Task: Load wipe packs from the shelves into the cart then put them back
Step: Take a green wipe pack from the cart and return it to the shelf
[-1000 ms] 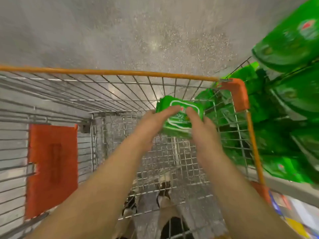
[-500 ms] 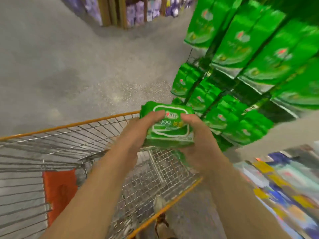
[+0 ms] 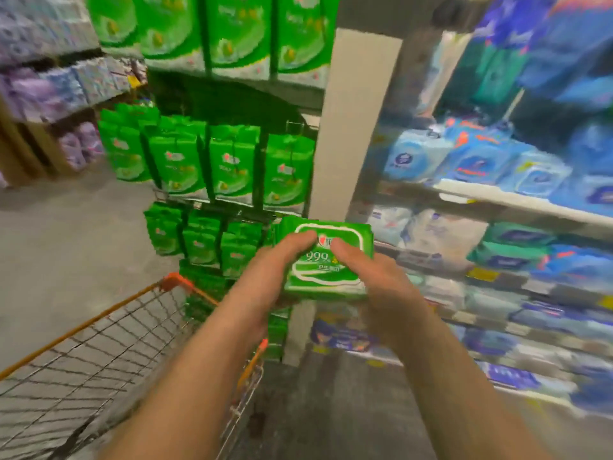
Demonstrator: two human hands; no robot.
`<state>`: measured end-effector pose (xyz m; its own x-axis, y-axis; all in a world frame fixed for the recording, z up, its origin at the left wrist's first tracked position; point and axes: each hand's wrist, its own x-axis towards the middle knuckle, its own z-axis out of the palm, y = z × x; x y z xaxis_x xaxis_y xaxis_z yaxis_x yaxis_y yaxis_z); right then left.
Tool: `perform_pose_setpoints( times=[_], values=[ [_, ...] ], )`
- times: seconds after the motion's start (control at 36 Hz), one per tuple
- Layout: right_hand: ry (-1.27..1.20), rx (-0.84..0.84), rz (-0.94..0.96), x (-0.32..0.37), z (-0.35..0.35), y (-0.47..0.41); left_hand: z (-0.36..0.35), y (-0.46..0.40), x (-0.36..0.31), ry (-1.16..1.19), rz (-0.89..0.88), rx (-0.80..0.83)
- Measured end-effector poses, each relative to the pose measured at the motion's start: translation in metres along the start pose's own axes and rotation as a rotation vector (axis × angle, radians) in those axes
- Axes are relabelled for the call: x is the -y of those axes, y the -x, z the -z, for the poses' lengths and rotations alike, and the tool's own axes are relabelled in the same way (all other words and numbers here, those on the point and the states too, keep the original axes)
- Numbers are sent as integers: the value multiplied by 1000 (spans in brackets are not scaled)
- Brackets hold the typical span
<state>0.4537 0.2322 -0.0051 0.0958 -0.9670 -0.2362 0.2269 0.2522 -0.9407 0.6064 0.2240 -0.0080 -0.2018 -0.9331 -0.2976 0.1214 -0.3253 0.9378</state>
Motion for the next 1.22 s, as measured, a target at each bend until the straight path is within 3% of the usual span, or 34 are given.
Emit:
perform_pose_setpoints(
  times=[0.25,0.53,1.0,1.22],
  values=[
    [-78,-188,98,52,155,60,-175,-20,-6,-30,10,198],
    [-170,-391,144,81,294,110,-321,-35,10,-23,38,370],
    [-167,-662,195,122,455,143,-501,-117,24,-87,109,732],
    [-134,-796,261,158,531,122,-584,-182,26,45,218,873]
  ],
)
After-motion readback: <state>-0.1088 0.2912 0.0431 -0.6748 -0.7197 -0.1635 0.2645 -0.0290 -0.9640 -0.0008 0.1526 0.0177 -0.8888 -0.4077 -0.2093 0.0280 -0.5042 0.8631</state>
